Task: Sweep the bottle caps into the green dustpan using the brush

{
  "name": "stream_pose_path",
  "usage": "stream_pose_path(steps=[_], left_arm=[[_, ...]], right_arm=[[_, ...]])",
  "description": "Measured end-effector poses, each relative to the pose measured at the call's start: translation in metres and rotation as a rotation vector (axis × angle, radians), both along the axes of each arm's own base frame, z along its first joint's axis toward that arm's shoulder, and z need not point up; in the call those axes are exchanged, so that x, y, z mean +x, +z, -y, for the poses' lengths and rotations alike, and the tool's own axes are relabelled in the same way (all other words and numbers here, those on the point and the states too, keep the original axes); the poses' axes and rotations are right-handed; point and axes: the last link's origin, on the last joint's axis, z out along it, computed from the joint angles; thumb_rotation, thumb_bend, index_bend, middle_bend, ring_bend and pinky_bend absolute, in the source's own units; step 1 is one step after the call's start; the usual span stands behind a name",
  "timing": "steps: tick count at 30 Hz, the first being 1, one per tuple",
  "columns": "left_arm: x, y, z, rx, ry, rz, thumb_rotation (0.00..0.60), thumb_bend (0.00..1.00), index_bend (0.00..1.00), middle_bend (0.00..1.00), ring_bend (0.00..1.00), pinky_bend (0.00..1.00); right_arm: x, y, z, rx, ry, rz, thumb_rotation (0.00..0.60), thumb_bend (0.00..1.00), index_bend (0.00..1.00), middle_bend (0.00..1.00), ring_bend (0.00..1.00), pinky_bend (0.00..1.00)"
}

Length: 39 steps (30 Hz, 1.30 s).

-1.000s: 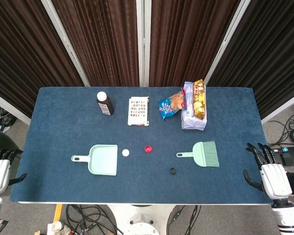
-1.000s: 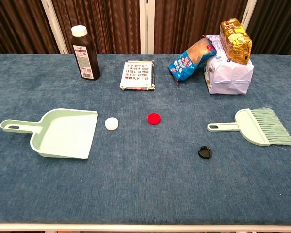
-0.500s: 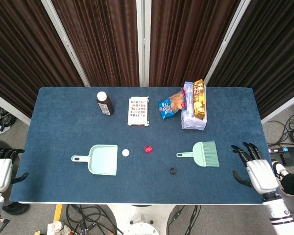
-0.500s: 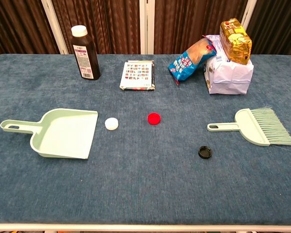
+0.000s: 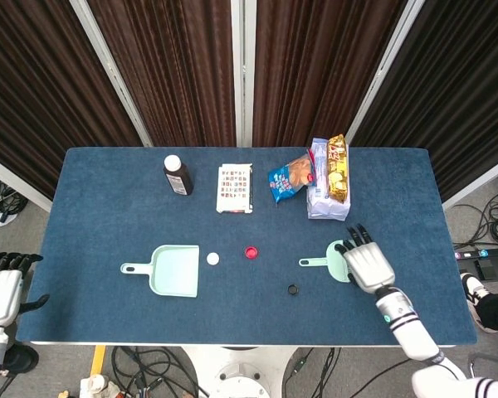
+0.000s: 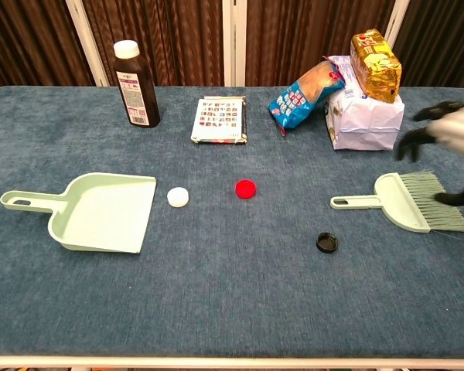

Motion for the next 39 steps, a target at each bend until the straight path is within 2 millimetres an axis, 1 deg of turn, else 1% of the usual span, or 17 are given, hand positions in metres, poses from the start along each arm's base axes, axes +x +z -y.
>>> stream_pose_path(steps=[2, 5, 8, 14, 18, 25, 32, 39], left_arm=[[-0.001, 0.0, 0.0, -0.002, 0.002, 0.001, 0.6, 0.11, 0.3, 0.3, 0.2, 0.15], [-0.002, -0.001, 0.001, -0.003, 0.005, 0.002, 0.6, 0.11, 0.3, 0.3, 0.2, 0.15], [-0.003, -0.002, 0.001, -0.004, 0.006, 0.006, 0.6, 0.11, 0.3, 0.3, 0.2, 0.15], [-0.005, -0.002, 0.001, -0.004, 0.011, 0.009, 0.6, 0.11, 0.3, 0.3, 0.2, 0.15], [-0.007, -0.002, 0.002, -0.005, 0.013, 0.011, 0.6, 0.11, 0.3, 0.3, 0.2, 0.15], [-0.009, -0.002, 0.003, -0.005, 0.018, 0.015, 0.6, 0.11, 0.3, 0.3, 0.2, 0.15], [-0.012, -0.002, 0.006, -0.006, 0.025, 0.016, 0.6, 0.11, 0.3, 0.3, 0.2, 0.15], [-0.01, -0.003, 0.004, -0.004, 0.026, 0.017, 0.6, 0.11, 0.3, 0.3, 0.2, 0.15]], right_arm=[[0.01, -0.018, 0.007, 0.015, 0.024, -0.03, 0.6, 0.17, 0.31, 0.34, 0.06, 0.03], [0.019, -0.036, 0.014, 0.027, 0.047, -0.063, 0.6, 0.17, 0.32, 0.34, 0.06, 0.03], [0.022, -0.048, 0.016, 0.034, 0.049, -0.071, 0.6, 0.17, 0.33, 0.36, 0.08, 0.03], [0.021, -0.063, 0.017, 0.041, 0.053, -0.101, 0.6, 0.17, 0.36, 0.38, 0.09, 0.03], [0.019, -0.067, 0.017, 0.043, 0.052, -0.108, 0.6, 0.21, 0.37, 0.38, 0.09, 0.03], [0.018, -0.073, 0.02, 0.045, 0.045, -0.107, 0.6, 0.21, 0.39, 0.39, 0.11, 0.04], [0.02, -0.079, 0.02, 0.048, 0.04, -0.092, 0.6, 0.22, 0.41, 0.42, 0.13, 0.05], [0.02, -0.082, 0.02, 0.056, 0.04, -0.091, 0.6, 0.25, 0.44, 0.46, 0.16, 0.06]])
